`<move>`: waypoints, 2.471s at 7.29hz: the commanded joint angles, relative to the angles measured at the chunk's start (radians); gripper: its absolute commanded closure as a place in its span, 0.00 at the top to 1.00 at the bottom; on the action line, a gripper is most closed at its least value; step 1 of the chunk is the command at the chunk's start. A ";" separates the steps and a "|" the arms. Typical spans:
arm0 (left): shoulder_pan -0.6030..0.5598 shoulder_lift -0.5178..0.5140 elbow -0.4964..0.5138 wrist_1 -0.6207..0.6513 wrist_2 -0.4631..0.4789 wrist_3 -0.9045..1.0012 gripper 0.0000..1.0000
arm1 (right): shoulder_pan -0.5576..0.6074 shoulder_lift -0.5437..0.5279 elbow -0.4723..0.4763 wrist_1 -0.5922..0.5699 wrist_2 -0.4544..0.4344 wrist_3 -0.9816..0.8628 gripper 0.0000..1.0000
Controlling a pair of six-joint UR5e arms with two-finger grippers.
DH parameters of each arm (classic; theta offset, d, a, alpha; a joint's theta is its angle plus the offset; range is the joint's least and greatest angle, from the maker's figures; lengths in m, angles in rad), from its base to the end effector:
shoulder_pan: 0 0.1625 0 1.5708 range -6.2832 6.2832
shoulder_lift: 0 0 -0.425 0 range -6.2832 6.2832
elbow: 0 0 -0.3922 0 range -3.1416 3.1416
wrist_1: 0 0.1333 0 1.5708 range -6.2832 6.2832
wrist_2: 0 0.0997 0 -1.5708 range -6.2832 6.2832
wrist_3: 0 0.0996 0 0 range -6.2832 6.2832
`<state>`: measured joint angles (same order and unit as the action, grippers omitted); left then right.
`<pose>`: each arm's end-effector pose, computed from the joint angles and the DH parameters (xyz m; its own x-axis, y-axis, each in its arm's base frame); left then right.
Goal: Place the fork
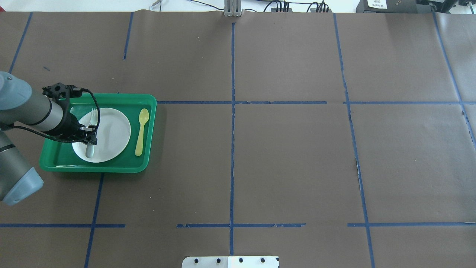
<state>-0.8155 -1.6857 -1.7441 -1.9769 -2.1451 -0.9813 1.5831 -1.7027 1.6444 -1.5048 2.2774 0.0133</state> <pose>0.3227 -0.4583 0.4737 0.6453 -0.0044 -0.7640 0.0172 0.9998 0.0087 0.0740 -0.4350 0.6816 0.7603 0.0177 0.6493 -0.0224 0.9997 -0.0009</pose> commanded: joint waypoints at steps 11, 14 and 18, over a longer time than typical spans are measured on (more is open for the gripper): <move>-0.158 0.073 0.074 -0.008 -0.102 0.246 1.00 | 0.000 0.000 0.000 0.000 0.001 -0.001 1.00; -0.423 0.128 0.009 0.114 -0.136 0.607 1.00 | 0.000 0.000 0.000 0.001 0.001 0.001 1.00; -0.774 0.205 0.028 0.360 -0.134 1.055 1.00 | 0.000 0.000 0.000 0.000 -0.001 0.001 1.00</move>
<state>-1.5372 -1.5237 -1.7229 -1.6341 -2.2742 0.0383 1.5831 -1.7028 1.6444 -1.5048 2.2777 0.0138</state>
